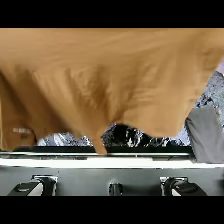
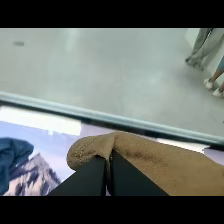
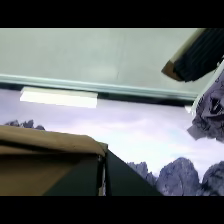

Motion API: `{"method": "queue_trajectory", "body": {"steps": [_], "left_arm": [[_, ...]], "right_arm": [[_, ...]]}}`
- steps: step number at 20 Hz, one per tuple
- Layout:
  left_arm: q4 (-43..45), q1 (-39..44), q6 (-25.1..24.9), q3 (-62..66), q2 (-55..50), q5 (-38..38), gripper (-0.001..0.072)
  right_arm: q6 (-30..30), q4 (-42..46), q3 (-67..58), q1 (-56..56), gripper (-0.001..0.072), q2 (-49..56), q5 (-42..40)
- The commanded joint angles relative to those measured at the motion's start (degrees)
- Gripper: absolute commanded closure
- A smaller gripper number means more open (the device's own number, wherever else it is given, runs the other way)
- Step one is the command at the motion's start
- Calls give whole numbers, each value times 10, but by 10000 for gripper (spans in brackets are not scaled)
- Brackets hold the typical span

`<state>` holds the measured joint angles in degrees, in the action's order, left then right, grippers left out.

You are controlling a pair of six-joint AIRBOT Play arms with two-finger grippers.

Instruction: Fold the clothes and pants, and hang the long-sleeved shirts on hangers.

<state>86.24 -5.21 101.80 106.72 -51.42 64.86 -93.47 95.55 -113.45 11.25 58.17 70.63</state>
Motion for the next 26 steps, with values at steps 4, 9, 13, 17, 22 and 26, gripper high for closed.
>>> {"method": "queue_trajectory", "body": {"steps": [4,9,13,17,22,26], "left_arm": [[12,0,-15,-18,-221,-10,694],[-28,3,-15,-18,-452,-130,694],[-66,19,-15,-18,-541,-183,692],[-81,31,-14,-17,-564,-160,684],[-104,-12,-8,-5,-515,-24,69],[-102,-81,-15,-7,-448,109,69]], "right_arm": [[-86,-19,10,0,682,243,10],[-127,-36,10,0,682,457,-29],[-162,-56,10,0,682,551,-52],[-165,-107,10,0,673,575,-47],[-63,-200,-19,-44,350,536,37],[78,-341,-14,-182,293,512,184]]}}
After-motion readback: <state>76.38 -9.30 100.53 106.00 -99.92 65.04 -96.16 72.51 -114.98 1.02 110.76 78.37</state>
